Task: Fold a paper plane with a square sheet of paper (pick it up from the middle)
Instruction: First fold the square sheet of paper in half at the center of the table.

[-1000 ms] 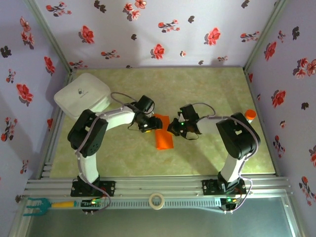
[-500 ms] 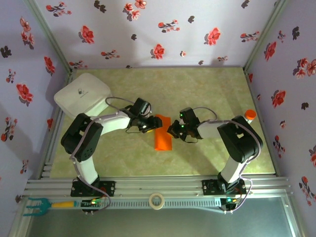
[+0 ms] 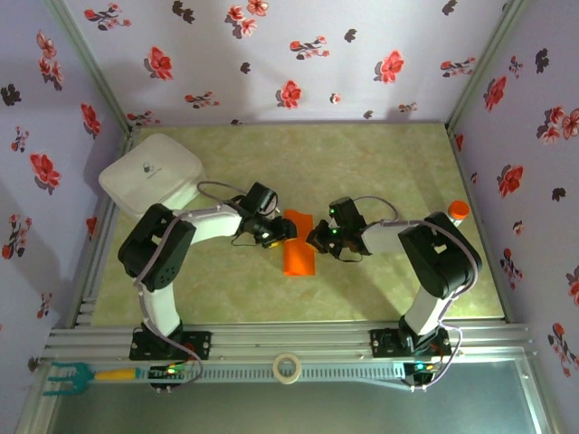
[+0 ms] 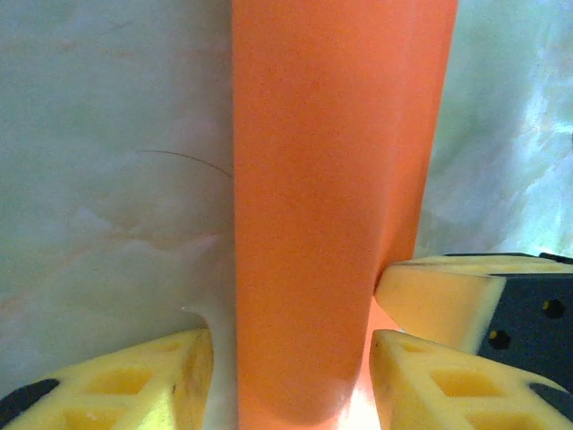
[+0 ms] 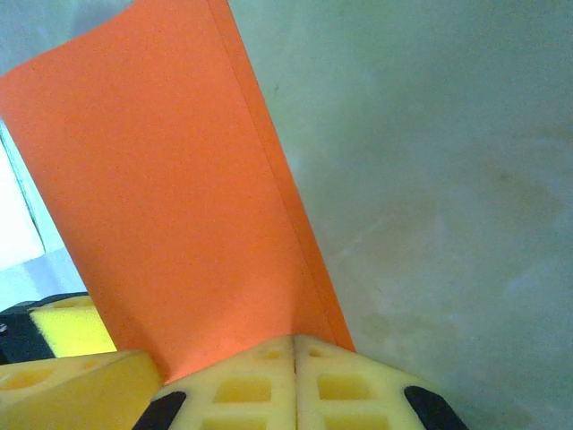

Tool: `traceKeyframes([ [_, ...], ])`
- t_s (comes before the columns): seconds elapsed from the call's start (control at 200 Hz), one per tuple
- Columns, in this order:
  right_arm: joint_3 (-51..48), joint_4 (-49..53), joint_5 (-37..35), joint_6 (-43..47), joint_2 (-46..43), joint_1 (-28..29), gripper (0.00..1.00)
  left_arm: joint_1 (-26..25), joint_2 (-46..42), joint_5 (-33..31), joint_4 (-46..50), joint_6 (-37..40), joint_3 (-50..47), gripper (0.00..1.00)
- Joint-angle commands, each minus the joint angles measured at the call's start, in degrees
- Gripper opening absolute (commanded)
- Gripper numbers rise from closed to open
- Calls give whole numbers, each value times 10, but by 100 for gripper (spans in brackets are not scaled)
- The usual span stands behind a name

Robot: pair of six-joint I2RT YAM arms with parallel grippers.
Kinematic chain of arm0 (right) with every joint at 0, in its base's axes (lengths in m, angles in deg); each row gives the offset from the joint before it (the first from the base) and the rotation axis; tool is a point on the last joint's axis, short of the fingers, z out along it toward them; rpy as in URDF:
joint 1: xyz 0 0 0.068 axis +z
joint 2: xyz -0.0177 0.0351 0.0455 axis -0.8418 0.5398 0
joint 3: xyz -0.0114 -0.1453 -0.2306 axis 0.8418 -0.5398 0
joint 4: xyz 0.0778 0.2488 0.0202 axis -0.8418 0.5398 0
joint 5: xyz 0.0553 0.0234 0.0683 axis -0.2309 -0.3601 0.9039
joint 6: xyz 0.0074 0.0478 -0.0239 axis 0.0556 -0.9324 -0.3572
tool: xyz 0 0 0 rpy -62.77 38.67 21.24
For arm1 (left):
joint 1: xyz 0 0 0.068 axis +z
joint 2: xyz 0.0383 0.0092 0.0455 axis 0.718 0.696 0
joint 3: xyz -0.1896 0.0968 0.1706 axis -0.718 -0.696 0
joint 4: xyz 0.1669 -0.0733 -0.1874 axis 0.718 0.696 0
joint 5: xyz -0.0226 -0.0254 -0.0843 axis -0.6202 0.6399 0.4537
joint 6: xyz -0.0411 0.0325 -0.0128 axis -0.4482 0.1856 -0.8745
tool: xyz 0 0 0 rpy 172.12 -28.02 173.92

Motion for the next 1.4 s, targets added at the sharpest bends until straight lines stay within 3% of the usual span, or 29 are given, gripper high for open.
traceKeyframes([
  [0.0,-16,47,-37,-11,9,5,8,2,14,21,5,10,6,48],
  [0.26,-13,17,-18,-3,-3,5,12,2,22,10,23,23,8,38],
  [0.405,-2,18,-16,12,-37,3,17,2,29,-11,61,34,20,38],
  [0.59,9,144,-108,70,-151,-18,17,2,29,-16,68,38,24,38],
  [0.725,-54,119,-134,51,-244,-54,25,2,29,-19,70,38,25,38],
  [0.825,-84,105,-126,38,-282,-76,26,1,32,-24,75,37,28,38],
  [1.395,-87,96,-91,34,-252,-85,26,-1,71,-49,128,63,62,40],
])
